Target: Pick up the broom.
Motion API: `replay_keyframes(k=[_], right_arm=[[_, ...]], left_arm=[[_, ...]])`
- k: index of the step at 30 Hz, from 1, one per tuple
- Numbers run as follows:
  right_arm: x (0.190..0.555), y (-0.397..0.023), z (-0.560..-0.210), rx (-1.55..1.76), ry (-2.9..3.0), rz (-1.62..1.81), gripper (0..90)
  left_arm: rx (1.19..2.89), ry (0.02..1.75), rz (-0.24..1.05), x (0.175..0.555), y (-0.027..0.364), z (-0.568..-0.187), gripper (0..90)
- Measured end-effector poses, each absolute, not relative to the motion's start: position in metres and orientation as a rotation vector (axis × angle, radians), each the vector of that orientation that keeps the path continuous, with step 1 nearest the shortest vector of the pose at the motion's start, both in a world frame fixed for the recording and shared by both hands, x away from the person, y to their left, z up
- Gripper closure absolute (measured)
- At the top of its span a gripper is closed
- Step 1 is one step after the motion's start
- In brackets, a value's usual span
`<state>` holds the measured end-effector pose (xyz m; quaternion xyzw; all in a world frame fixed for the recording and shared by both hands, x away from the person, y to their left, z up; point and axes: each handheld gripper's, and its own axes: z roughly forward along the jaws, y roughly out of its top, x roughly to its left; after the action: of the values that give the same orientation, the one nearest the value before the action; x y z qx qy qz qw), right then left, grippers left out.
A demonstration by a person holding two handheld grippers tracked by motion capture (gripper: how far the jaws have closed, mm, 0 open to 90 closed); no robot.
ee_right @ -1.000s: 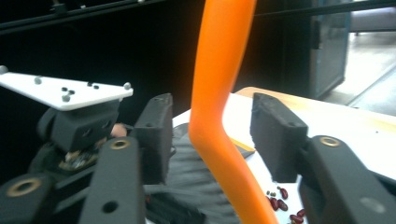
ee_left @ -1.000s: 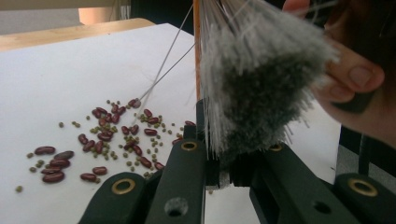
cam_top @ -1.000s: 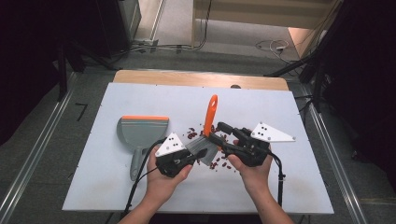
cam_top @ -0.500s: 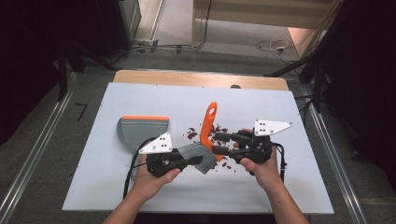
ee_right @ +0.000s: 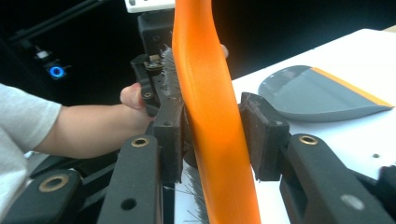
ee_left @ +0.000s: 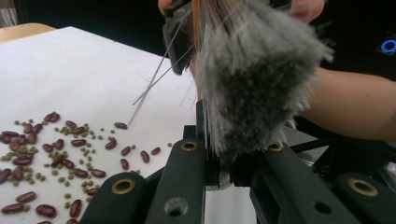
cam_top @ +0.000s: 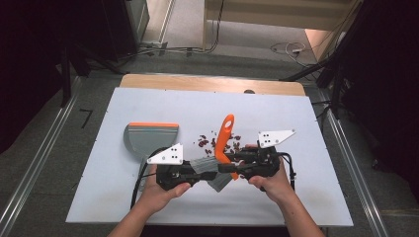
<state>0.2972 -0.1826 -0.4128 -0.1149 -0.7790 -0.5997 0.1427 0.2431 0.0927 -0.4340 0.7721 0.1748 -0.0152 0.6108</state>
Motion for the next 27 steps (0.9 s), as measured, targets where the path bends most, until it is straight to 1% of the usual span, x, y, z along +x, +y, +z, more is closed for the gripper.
replay_keyframes(k=[3,4,5,8,11,12,13,17,20,21,22,23,25,26,27], right_arm=[[0.296,-0.18,-0.414,-0.322,-2.258,-1.712,60.5],[0.296,-0.179,-0.414,-0.309,-2.275,-1.709,64.7],[0.295,-0.18,-0.414,-0.305,-2.273,-1.709,66.9],[0.294,-0.18,-0.414,-0.306,-2.27,-1.698,68.1],[0.293,-0.179,-0.413,-0.325,-2.298,-1.691,68.5],[0.293,-0.179,-0.413,-0.325,-2.298,-1.691,68.5],[0.292,-0.179,-0.412,-0.345,-2.307,-1.696,68.5],[0.295,-0.18,-0.411,-0.406,-2.322,-1.701,68.6],[0.297,-0.183,-0.41,-0.46,-2.318,-1.714,68.7],[0.298,-0.185,-0.41,-0.474,-2.317,-1.714,68.6],[0.299,-0.187,-0.409,-0.497,-2.325,-1.716,68.7],[0.299,-0.188,-0.409,-0.525,-2.333,-1.725,68.6],[0.301,-0.191,-0.408,-0.563,-2.342,-1.732,68.6],[0.302,-0.193,-0.408,-0.587,-2.35,-1.74,68.6],[0.302,-0.195,-0.407,-0.605,-2.361,-1.743,68.6]], left_arm=[[1.783,0.398,-0.047,0.243,0.091,-0.435,86.2],[1.785,0.395,-0.05,0.243,0.09,-0.435,86.2],[1.784,0.39,-0.057,0.244,0.091,-0.435,86.2],[1.779,0.385,-0.084,0.245,0.092,-0.436,85.5],[1.778,0.396,-0.069,0.245,0.093,-0.437,80.7],[1.775,0.402,-0.07,0.246,0.093,-0.437,80.7],[1.768,0.438,-0.058,0.246,0.094,-0.436,70.5],[1.753,0.476,-0.05,0.246,0.098,-0.435,48.4],[1.736,0.515,-0.026,0.246,0.105,-0.435,36.4],[1.733,0.531,-0.004,0.246,0.107,-0.435,32.1],[1.724,0.567,0.045,0.245,0.11,-0.435,28.9],[1.717,0.586,0.065,0.245,0.112,-0.435,25.7],[1.716,0.609,0.083,0.245,0.113,-0.435,15.8],[1.723,0.642,0.116,0.246,0.116,-0.435,12.2],[1.723,0.642,0.116,0.246,0.116,-0.435,9.6]])
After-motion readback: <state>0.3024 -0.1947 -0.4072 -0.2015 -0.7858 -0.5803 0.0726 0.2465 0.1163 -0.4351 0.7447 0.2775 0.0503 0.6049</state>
